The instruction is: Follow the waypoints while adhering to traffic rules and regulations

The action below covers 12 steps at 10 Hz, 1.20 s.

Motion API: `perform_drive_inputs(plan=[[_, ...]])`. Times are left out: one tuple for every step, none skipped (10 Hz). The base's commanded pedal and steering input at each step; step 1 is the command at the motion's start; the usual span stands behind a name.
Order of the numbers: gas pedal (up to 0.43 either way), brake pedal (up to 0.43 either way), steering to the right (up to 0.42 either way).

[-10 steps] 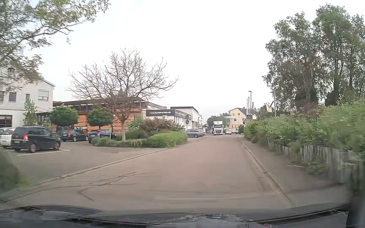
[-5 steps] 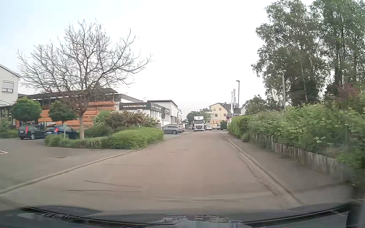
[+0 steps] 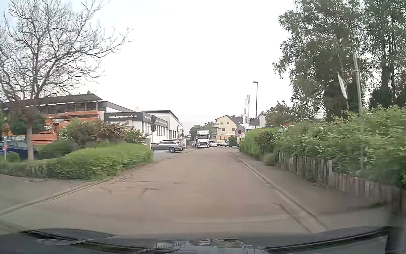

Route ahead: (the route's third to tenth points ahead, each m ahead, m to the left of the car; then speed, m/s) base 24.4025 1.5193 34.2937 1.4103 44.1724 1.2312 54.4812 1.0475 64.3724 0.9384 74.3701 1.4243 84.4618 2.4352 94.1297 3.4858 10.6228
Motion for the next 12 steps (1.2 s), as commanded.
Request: perform_drive_inputs(plan=[[0.087, 0.0, 0.043], [0.087, 0.0, 0.035], [0.087, 0.0, 0.027], [0.098, 0.0, 0.022], [0.098, 0.0, 0.015], [0.098, 0.0, 0.005], [0.098, 0.0, 0.001], [0.098, 0.0, 0.001], [0.098, 0.0, 0.0], [0.098, 0.0, 0.0], [0.098, 0.0, -0.001], [0.098, 0.0, -0.004]])
